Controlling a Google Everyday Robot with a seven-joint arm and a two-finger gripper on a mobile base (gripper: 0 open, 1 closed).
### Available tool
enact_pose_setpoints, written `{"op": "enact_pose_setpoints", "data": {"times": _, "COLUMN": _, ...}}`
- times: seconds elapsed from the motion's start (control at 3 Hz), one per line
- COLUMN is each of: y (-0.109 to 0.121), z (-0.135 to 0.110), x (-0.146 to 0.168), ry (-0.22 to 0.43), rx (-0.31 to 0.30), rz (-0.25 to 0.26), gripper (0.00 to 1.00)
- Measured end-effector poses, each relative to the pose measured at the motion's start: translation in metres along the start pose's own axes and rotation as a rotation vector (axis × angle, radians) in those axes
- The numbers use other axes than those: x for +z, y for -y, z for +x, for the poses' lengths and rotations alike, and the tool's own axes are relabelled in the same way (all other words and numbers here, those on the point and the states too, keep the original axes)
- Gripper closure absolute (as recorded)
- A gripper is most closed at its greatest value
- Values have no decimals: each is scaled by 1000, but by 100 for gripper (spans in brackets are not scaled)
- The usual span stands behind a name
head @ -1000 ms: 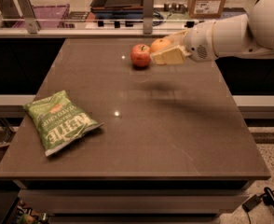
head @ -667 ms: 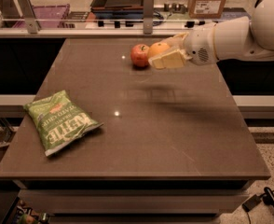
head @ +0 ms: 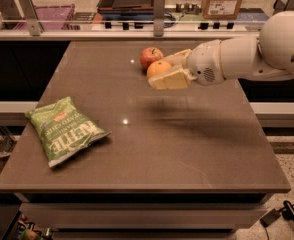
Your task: Move orange near green jalapeno chip bag
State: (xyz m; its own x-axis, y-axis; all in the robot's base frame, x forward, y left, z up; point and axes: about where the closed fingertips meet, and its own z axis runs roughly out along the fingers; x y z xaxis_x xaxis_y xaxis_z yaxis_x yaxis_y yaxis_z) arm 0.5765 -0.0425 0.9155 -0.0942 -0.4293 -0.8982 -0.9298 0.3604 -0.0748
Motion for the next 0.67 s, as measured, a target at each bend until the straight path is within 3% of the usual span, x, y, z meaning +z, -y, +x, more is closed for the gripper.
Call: {"op": "enact_pose_setpoints", "data": {"times": 0.67, "y": -47, "z": 6, "x": 29, "ry": 23, "rx": 14, "rz": -26, "gripper": 100}}
